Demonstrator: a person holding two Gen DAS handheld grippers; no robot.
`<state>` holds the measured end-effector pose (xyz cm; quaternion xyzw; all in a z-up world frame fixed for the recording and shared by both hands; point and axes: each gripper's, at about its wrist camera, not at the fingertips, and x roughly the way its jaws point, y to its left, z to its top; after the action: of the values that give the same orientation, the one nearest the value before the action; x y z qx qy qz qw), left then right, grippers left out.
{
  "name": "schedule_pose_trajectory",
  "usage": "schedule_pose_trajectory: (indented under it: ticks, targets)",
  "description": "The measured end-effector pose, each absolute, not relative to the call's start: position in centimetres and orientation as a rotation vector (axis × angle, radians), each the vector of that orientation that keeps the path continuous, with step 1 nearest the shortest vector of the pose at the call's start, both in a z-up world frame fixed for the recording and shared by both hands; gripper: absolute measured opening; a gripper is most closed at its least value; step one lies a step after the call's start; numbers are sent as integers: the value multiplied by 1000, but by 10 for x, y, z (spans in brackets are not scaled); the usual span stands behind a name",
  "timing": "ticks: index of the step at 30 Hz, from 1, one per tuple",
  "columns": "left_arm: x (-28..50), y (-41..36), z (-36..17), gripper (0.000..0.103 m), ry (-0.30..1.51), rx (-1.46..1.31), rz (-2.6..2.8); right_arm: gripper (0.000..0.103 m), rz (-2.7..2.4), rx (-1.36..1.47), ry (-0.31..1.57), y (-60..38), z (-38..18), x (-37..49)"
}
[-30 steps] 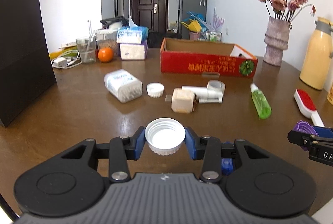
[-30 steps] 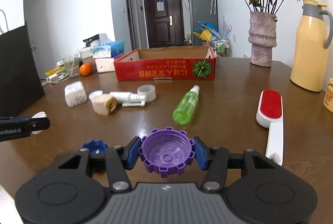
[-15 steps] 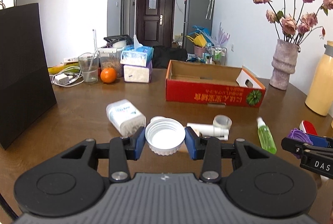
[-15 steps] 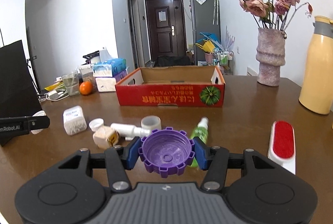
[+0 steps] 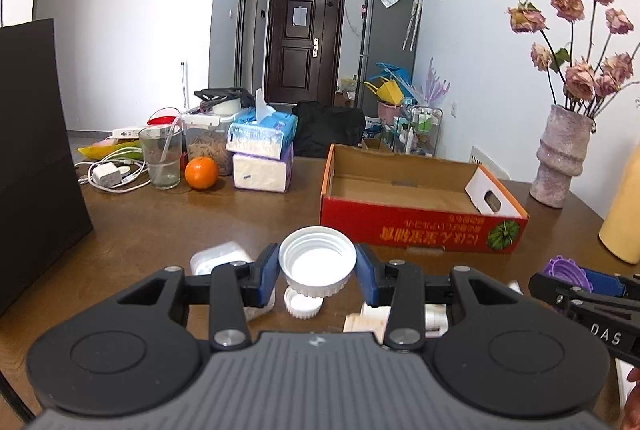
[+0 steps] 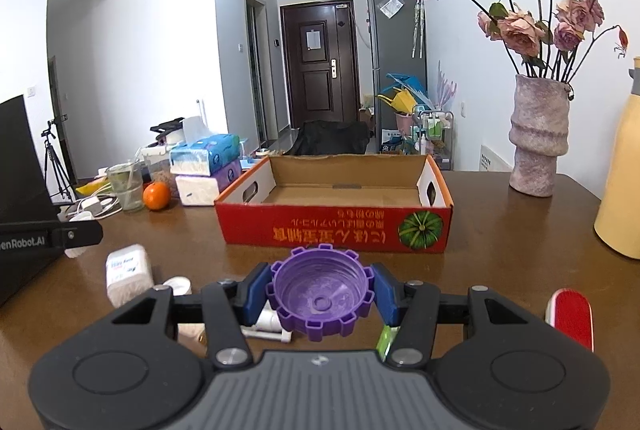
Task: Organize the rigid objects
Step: 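Carry the white cap and purple cap with both tools into the cardboard box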
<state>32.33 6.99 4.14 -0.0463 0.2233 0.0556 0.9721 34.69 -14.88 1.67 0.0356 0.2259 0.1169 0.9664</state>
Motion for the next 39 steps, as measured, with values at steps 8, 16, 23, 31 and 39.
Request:
schedule_pose_trajectory:
  ticks: [8, 16, 23, 31, 39]
  targets:
    - [365, 68, 52, 41, 432, -129, 111, 53, 234, 84, 447, -142, 25, 386]
    - [406, 64, 56, 41, 437, -137, 115, 53, 223, 118, 437, -140, 28, 423]
    - [438, 64, 61, 41, 417, -151, 138, 53, 211, 138, 422, -134, 27, 452]
    - [471, 67, 59, 41, 412, -165, 151, 53, 197, 126, 420, -133, 26, 484]
    - [508, 65, 50, 41, 436, -151, 148, 53, 189, 106, 432, -133, 25, 521]
